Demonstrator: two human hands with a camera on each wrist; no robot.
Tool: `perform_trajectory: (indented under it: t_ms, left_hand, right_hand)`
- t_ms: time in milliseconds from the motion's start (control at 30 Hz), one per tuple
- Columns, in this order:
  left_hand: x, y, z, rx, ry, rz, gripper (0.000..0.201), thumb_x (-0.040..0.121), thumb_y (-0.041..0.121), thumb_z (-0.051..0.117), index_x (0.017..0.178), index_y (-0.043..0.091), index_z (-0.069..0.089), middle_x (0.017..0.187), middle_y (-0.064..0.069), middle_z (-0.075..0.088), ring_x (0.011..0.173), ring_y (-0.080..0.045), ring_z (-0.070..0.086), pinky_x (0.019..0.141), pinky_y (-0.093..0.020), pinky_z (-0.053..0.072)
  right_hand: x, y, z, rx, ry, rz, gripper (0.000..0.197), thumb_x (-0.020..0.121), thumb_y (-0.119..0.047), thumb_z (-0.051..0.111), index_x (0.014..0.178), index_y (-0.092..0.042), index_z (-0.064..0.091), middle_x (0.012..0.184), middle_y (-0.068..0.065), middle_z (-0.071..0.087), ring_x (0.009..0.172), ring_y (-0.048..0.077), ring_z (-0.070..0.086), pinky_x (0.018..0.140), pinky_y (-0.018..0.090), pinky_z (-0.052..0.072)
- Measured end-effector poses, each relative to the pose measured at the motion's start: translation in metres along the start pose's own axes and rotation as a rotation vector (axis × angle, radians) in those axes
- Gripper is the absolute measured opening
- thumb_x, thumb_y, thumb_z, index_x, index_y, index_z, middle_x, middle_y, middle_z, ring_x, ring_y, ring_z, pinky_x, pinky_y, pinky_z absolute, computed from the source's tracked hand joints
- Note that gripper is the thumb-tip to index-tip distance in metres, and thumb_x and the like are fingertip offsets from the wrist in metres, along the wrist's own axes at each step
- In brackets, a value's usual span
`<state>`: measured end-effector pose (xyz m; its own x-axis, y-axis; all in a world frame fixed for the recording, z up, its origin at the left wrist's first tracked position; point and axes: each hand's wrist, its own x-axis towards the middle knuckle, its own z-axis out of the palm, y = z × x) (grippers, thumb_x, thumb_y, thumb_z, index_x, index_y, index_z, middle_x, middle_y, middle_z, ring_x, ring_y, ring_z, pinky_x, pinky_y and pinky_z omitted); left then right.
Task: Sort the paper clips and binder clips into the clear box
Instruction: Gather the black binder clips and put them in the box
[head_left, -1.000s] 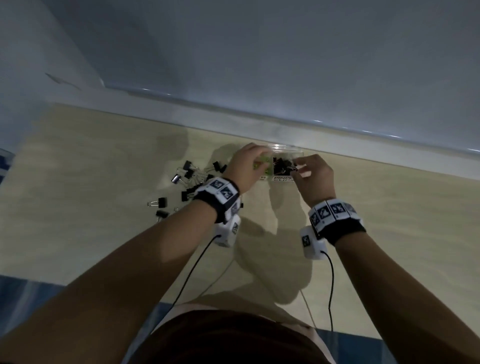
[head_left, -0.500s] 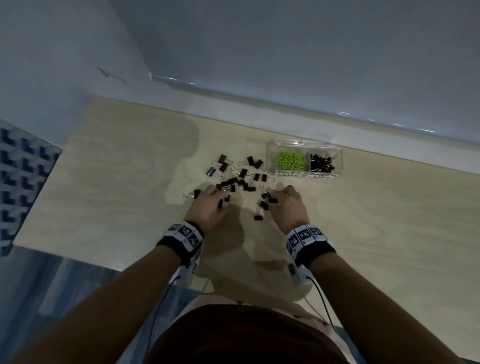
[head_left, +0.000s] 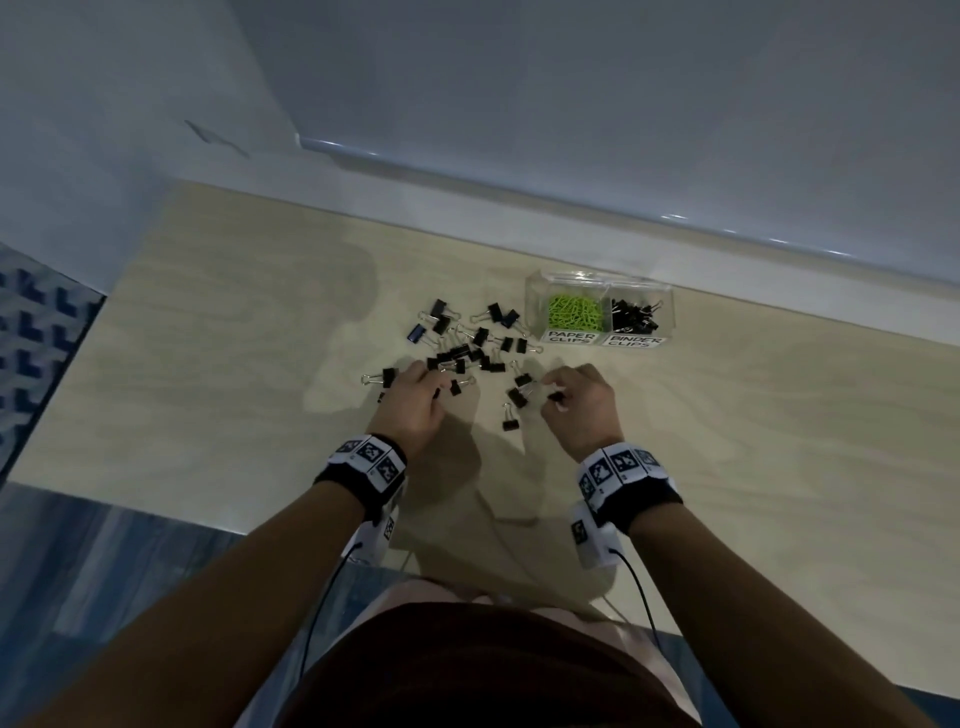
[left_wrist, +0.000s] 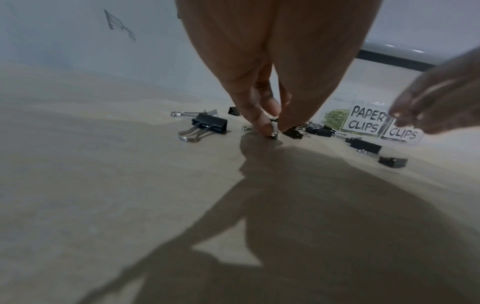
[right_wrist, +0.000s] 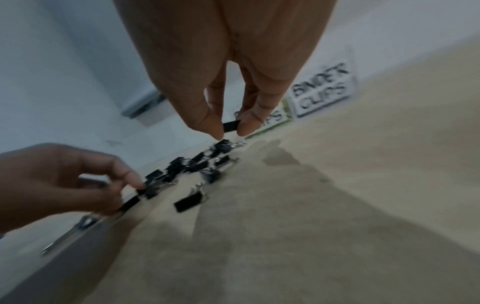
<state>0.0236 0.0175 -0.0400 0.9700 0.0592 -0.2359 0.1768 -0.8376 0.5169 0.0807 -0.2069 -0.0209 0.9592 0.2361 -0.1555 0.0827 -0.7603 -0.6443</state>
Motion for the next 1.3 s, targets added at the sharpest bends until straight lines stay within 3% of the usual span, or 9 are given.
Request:
perform_trajectory:
  t_ms: [167,333,467,633,767,900,1033,1133,1300]
  left_hand:
    - [0.005,0.0,0.002,0.105,-0.072,-0.139,0.027,0.086,0.021,0.058,0.109,0.006,0.059,0.118,-0.014,0.046,0.106,-0.033,0.047,0.094,-0.043,0.043]
    - [0.005,0.002,0.001,0.083,-0.064,-0.113,0.014,0.085,0.014,0.052,0.088,0.004,0.062,0.101,-0.013,0.057,0.099,-0.034,0.051,0.085,-0.041,0.042]
    - [0.001,0.008,-0.003,0.002,0.05,-0.036,0.005,0.082,0.011,0.053,0.078,0.008,0.055,0.086,-0.008,0.056,0.086,-0.028,0.049,0.073,-0.036,0.04]
    - [0.009,0.023,0.002,0.016,0.031,-0.002,0.02,0.087,0.014,0.053,0.104,0.009,0.063,0.107,-0.008,0.059,0.099,-0.027,0.048,0.088,-0.038,0.044]
    - [0.013,0.025,0.01,0.096,-0.013,-0.038,0.023,0.091,0.02,0.053,0.106,0.007,0.063,0.12,-0.008,0.054,0.11,-0.029,0.044,0.093,-0.037,0.04]
    - [0.014,0.025,0.008,0.137,-0.005,0.022,0.013,0.088,0.012,0.051,0.088,0.004,0.061,0.103,-0.013,0.059,0.098,-0.031,0.05,0.084,-0.039,0.042]
    - [0.016,0.024,0.005,0.148,-0.034,0.021,0.01,0.083,0.012,0.056,0.09,0.005,0.059,0.099,-0.013,0.057,0.095,-0.03,0.051,0.08,-0.04,0.045]
    - [0.02,0.029,0.003,0.127,-0.054,0.036,0.009,0.083,0.012,0.057,0.09,0.009,0.061,0.097,-0.01,0.057,0.093,-0.027,0.052,0.078,-0.037,0.045]
    - [0.032,0.058,-0.008,0.014,-0.128,0.035,0.005,0.084,0.011,0.06,0.082,0.011,0.065,0.089,-0.005,0.065,0.078,-0.015,0.059,0.075,-0.03,0.053]
  right_hand:
    - [0.007,-0.018,0.021,-0.193,-0.263,-0.192,0.03,0.082,0.001,0.056,0.108,-0.009,0.066,0.114,0.01,0.051,0.102,0.029,0.046,0.086,0.037,0.049]
    - [0.007,-0.007,0.024,-0.391,-0.306,-0.273,0.021,0.087,-0.001,0.053,0.102,-0.006,0.067,0.115,0.012,0.05,0.099,0.033,0.044,0.079,0.042,0.051]
    - [0.005,0.002,0.021,-0.409,-0.272,-0.31,0.016,0.084,-0.002,0.055,0.096,0.001,0.066,0.112,0.018,0.053,0.092,0.038,0.05,0.075,0.045,0.051]
    - [-0.005,0.01,0.016,-0.397,-0.243,-0.289,0.018,0.085,-0.007,0.054,0.095,0.003,0.064,0.111,0.019,0.052,0.09,0.037,0.051,0.069,0.041,0.048]
    - [-0.016,0.02,0.01,-0.351,-0.212,-0.275,0.018,0.086,-0.009,0.055,0.096,0.004,0.064,0.111,0.018,0.053,0.089,0.035,0.052,0.07,0.041,0.05]
    - [-0.028,0.034,0.004,-0.265,-0.13,-0.285,0.009,0.078,-0.006,0.062,0.081,0.002,0.065,0.095,0.018,0.059,0.075,0.036,0.057,0.059,0.039,0.051]
    - [-0.033,0.046,-0.002,-0.099,-0.083,-0.228,0.003,0.071,-0.006,0.065,0.071,-0.004,0.063,0.085,0.014,0.058,0.064,0.032,0.057,0.057,0.038,0.053]
    - [-0.031,0.054,-0.014,0.096,0.069,-0.086,0.008,0.065,-0.003,0.069,0.067,-0.009,0.064,0.08,0.007,0.058,0.063,0.021,0.057,0.061,0.035,0.053]
    - [-0.004,0.051,-0.056,0.33,0.292,0.033,0.015,0.068,0.003,0.071,0.067,-0.009,0.063,0.078,0.006,0.059,0.066,0.018,0.06,0.062,0.03,0.057]
